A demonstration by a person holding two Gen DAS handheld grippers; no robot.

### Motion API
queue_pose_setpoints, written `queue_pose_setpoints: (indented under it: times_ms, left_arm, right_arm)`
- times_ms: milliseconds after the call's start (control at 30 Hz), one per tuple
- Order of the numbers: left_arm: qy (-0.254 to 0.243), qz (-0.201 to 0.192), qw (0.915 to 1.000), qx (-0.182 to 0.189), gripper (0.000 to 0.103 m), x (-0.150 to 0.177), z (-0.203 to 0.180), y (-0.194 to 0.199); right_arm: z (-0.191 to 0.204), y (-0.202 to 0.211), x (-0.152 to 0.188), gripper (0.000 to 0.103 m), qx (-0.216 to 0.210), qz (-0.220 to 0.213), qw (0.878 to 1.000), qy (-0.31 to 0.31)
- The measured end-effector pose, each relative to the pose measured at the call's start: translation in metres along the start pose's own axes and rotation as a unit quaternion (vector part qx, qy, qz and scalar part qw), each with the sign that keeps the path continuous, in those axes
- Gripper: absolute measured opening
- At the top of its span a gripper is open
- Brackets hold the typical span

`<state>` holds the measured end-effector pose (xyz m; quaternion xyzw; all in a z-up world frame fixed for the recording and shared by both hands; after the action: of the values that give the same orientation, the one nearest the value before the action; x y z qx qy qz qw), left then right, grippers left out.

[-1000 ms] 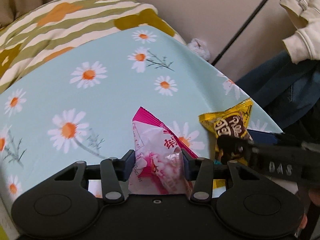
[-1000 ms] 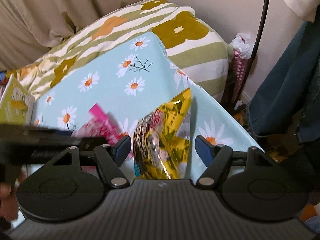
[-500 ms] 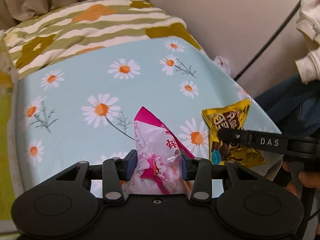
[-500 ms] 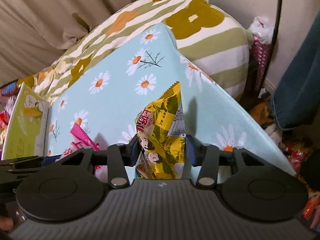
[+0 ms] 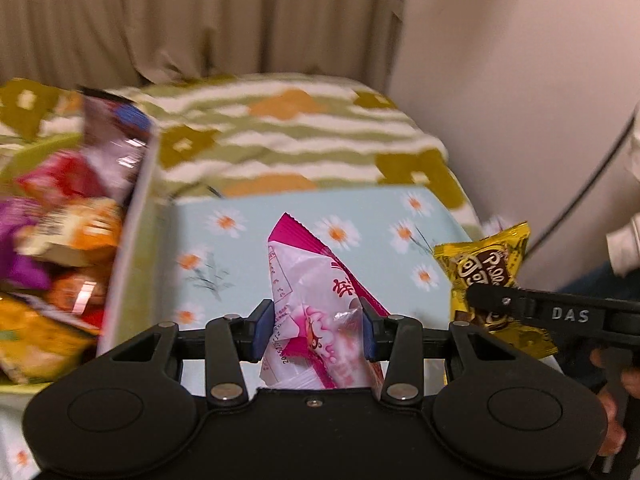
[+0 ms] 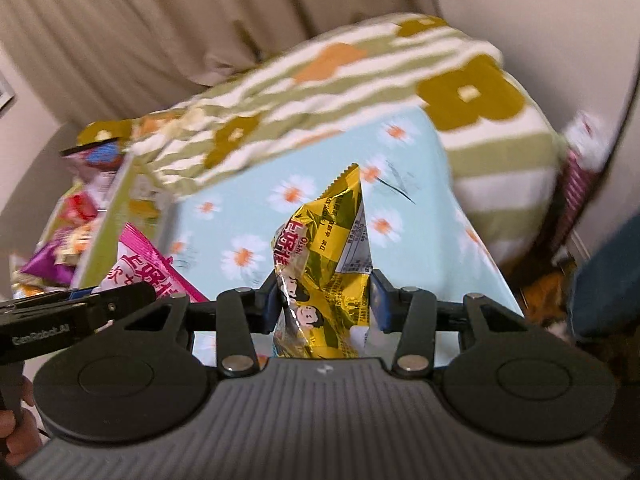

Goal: Organize snacks
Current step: 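Carry the pink and yellow bags into the yellow box and open both tools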

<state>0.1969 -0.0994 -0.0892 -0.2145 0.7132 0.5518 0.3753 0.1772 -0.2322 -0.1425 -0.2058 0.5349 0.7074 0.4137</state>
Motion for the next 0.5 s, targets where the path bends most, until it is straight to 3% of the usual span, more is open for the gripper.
queue_pose_setpoints:
  times_ms: [200, 500]
  left_arm:
    - [0.04, -0.045, 0.9965, -0.058, 0.047, -0.016, 0.023, 0.043]
    - [0.082, -0.093, 0.9832, -0.134, 0.047, -0.041, 0.085, 0.094]
  right_arm:
    - [0.052, 0.015, -0.031, 0.06, -0.074, -0.012, 0.996, 0.049]
    - [0.145, 0.01, -0.058, 0.06, -0.176, -0.015, 0.979, 0.104]
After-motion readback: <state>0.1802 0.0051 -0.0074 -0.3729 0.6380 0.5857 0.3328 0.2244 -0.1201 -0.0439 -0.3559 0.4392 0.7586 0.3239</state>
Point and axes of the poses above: each gripper's, at about its wrist camera, not at the fingertips, and y roughly against the way its jaws point, z to its left, x to its underside, the point moved 5 cm from there along -y, roughly the way its jaws point, and after that the axes turned 9 degrees about -z, right-handed, at the moved point
